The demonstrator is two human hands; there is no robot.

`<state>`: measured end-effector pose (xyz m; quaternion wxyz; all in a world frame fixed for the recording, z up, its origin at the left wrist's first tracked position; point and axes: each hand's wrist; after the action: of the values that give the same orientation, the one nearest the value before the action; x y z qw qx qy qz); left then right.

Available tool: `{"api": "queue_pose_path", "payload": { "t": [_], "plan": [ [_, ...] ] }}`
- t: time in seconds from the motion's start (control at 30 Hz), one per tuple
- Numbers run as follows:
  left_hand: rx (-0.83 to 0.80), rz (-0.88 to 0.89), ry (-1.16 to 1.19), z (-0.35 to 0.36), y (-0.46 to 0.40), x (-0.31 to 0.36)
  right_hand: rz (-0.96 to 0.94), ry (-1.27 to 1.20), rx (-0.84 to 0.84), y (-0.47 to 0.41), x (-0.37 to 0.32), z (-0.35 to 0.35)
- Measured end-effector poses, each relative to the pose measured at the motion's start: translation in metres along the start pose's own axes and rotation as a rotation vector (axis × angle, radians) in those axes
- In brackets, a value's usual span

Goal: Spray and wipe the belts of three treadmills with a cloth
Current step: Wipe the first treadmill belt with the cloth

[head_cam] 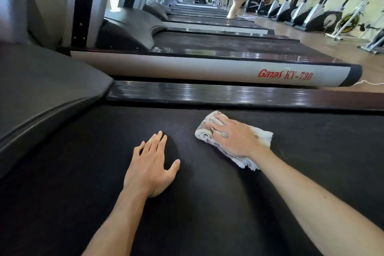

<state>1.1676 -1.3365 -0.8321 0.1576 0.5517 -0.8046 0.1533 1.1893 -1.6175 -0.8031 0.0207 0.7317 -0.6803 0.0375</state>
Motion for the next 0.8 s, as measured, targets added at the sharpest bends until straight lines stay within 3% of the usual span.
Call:
{"api": "queue_pose_path", "payload": {
  "t": [0.17, 0.33, 0.47, 0.6, 0.8],
  "plan": [
    [0.0, 0.005, 0.016, 0.001, -0.002, 0.0, 0.125, 0.011, -0.017, -0.042, -0.016, 0.001],
    [0.008, 0.01, 0.016, 0.001, -0.002, 0.0, -0.076, 0.029, -0.009, 0.008, -0.005, -0.003],
    [0.019, 0.004, 0.045, 0.0, -0.001, -0.001, 0.091, 0.017, 0.006, 0.002, 0.027, 0.0],
    [0.015, 0.009, 0.043, 0.0, -0.001, 0.001, 0.17, -0.01, 0.001, -0.017, 0.0, -0.002],
    [0.024, 0.019, 0.017, 0.0, -0.001, 0.002, -0.084, -0.063, 0.016, 0.037, 0.007, -0.004]
  ]
}}
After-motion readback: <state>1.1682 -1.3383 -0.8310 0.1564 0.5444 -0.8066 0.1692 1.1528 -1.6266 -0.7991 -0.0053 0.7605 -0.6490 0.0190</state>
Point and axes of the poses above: each hand's wrist, its own y-axis away from the middle knuckle, its own z-axis out of the palm, x = y × z, and after that the axes turned 15 degrees about y, right-handed
